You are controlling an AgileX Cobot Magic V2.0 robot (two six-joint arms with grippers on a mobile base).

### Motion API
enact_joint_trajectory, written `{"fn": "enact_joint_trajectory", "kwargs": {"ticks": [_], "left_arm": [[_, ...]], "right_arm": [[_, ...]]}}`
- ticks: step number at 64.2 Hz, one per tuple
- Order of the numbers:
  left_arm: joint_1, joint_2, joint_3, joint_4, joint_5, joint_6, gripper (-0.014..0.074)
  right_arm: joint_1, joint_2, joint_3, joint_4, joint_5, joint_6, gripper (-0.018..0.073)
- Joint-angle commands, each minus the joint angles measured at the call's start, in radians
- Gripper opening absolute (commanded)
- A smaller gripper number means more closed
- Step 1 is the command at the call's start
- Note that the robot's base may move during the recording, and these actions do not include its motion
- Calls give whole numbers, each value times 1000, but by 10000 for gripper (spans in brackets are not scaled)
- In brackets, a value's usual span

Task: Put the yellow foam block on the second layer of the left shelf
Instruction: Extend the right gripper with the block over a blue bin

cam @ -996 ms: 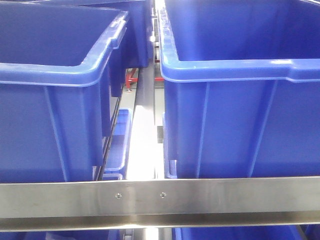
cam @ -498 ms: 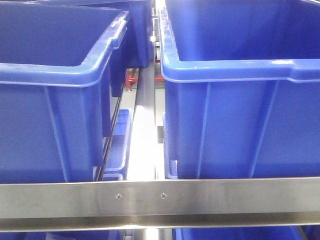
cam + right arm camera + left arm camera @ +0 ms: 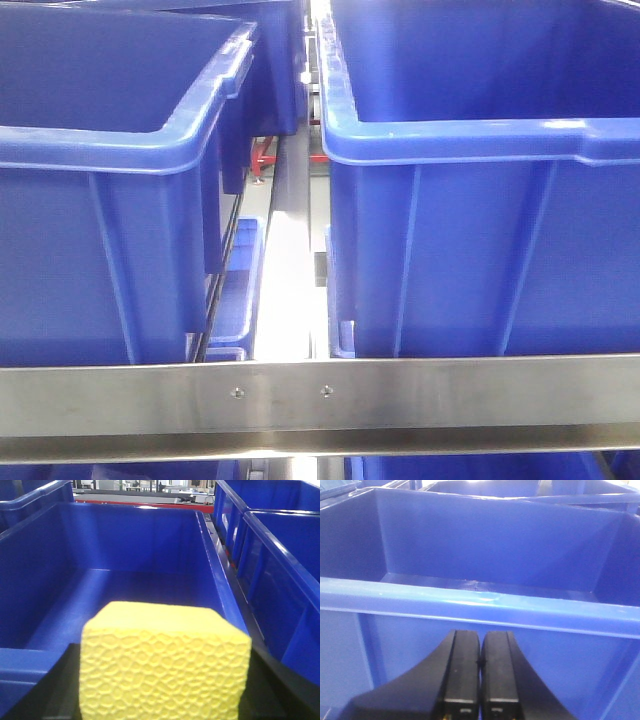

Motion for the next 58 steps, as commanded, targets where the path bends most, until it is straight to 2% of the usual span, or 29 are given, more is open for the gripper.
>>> {"fn": "enact_joint_trajectory", "kwargs": {"ticks": [1,13,21,39,47,58], "left_arm": [[0,8,26,-2,-88,-4,136],[0,8,26,-2,-88,-4,136],[0,8,26,-2,-88,-4,136],[0,8,26,-2,-88,-4,136],[0,8,26,-2,-88,-4,136],[0,8,26,-2,-88,-4,136]], "right_arm": [[1,20,-29,-19,-101,-5,277],[1,20,-60,-19,-78,-5,277],[1,75,-209,-19,30,-5,277],[11,519,-607,23,284,-35,277],[79,713,-726,63,307,-134,277],[155,969,-854,62,334,-148,277]]}}
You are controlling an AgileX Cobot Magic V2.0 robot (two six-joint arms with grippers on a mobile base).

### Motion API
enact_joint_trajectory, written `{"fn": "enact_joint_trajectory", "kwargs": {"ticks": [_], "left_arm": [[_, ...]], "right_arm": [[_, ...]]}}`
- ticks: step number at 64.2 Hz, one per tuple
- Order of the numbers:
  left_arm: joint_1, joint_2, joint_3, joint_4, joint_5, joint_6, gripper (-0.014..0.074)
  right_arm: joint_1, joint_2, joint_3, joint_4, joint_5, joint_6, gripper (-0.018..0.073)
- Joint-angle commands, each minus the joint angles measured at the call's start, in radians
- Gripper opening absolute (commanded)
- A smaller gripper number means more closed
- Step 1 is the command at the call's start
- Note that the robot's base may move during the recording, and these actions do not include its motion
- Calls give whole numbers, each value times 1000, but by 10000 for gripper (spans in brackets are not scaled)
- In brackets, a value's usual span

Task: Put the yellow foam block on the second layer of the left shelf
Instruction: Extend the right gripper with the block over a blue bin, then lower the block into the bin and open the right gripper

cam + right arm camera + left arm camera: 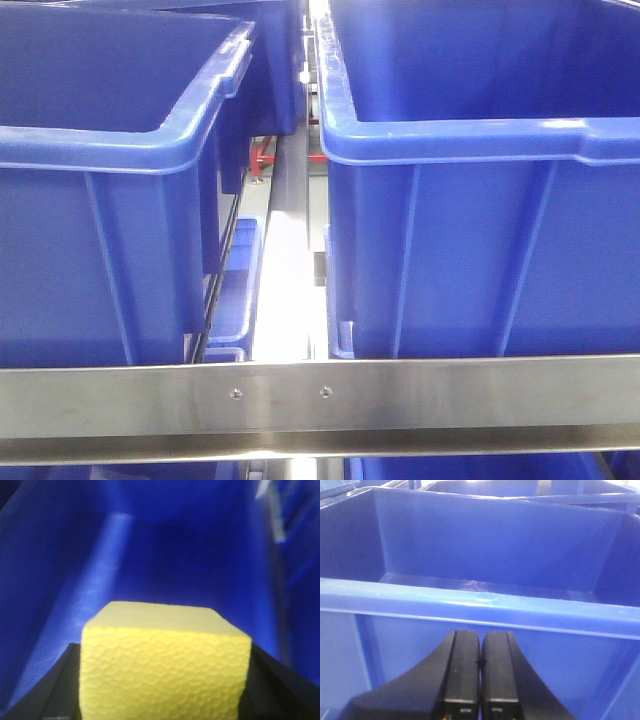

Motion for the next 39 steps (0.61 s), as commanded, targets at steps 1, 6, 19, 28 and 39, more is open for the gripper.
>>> {"fn": "enact_joint_trajectory", "kwargs": {"ticks": [1,6,19,28,39], "left_arm": [[0,8,26,-2,-88,-4,136],[0,8,26,-2,-88,-4,136],[0,8,26,-2,-88,-4,136],[0,8,26,-2,-88,-4,136],[0,8,26,-2,-88,-4,136]], "right_arm": [[25,123,-88,-1,-46,-19,277],[32,235,-145,-1,-26,-19,277],[32,505,-246,-1,-14,-19,277],[32,654,-276,-1,-60,-19,277],[32,766,-276,-1,-135,-19,277]]}}
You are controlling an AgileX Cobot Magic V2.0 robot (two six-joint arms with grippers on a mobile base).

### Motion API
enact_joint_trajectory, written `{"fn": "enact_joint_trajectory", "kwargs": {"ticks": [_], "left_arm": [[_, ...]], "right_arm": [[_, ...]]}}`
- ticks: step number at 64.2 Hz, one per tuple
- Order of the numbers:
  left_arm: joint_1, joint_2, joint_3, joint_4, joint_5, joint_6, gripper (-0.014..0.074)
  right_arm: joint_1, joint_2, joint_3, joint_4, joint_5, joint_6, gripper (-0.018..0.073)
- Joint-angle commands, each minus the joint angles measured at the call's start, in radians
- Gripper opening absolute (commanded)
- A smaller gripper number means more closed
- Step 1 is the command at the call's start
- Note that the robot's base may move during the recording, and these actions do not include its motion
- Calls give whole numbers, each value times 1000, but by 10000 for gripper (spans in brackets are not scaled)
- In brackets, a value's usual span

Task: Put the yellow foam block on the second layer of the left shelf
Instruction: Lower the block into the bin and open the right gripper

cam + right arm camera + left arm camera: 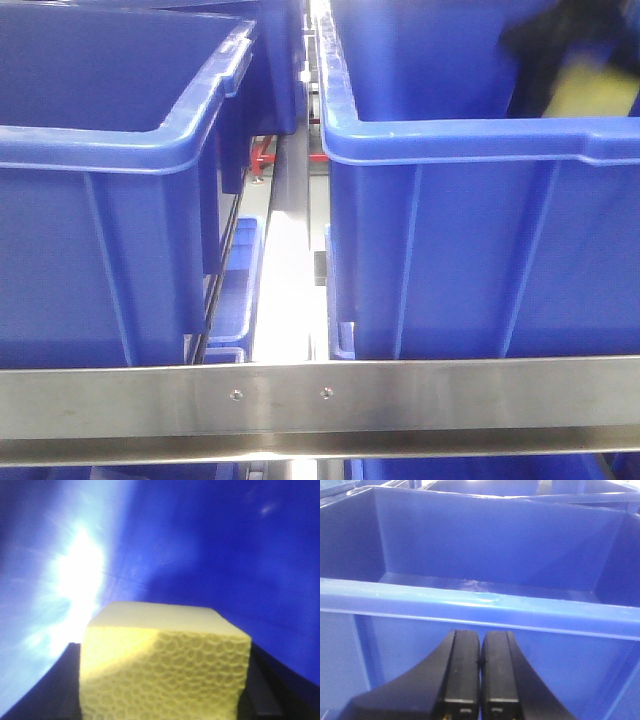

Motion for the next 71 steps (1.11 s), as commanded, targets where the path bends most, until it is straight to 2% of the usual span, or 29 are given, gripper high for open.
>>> {"fn": "enact_joint_trajectory", "kwargs": {"ticks": [1,25,30,35,43,44,48,71], "left_arm": [[0,8,26,-2,-88,-4,136],[0,8,26,-2,-88,-4,136],[0,8,26,-2,-88,-4,136],[0,8,26,-2,-88,-4,136],[0,8,26,-2,-88,-4,136],[0,8,26,-2,-88,-4,136],[0,8,26,-2,-88,-4,136],[0,8,26,-2,-88,-4,136]], "right_arm": [[2,11,-38,-5,-100,-10,277],[2,73,-38,-5,-151,-10,278],[2,73,-38,-5,-151,-10,301],[2,73,-38,-5,-149,-10,397],[2,73,-38,-5,-136,-5,643],[2,73,-38,-5,-134,-10,648],[2,72,-38,-5,-120,-5,619],[2,-65,-38,-5,-54,-5,606]]}}
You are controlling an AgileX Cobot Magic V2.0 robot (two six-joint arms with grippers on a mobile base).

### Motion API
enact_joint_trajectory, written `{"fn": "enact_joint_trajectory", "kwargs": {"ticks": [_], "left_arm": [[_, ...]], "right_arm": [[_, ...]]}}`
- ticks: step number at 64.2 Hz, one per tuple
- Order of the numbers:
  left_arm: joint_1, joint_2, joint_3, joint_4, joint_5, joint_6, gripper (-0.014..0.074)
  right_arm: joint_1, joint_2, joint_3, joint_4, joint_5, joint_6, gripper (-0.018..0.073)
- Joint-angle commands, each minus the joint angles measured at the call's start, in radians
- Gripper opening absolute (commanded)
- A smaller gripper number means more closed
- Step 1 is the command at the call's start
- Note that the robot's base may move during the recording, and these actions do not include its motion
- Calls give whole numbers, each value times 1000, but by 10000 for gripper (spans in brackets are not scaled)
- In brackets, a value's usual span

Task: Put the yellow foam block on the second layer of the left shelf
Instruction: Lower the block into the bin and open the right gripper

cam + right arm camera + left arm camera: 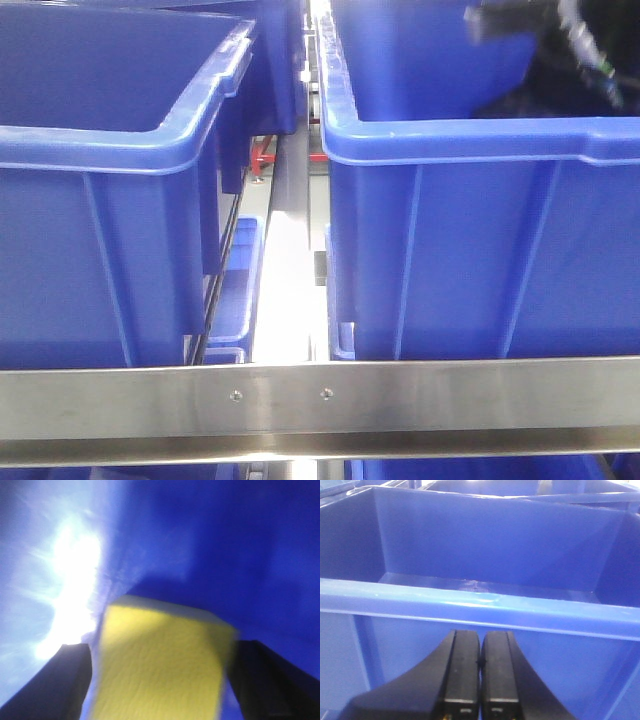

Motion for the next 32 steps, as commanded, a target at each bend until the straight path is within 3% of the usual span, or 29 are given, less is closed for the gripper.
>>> {"fn": "enact_joint_trajectory", "kwargs": {"ticks": [1,11,27,32], "left_arm": [[0,8,26,-2,-88,-4,136],[0,8,26,-2,-88,-4,136],[0,8,26,-2,-88,-4,136],[0,8,26,-2,-88,-4,136]], "right_arm": [[2,-125,-36,-5,-16,-2,603],[2,-249,-26,-2,56,-2,489],[2,-504,147,8,16,-2,59],[2,-601,228,20,-33,-2,64]]}}
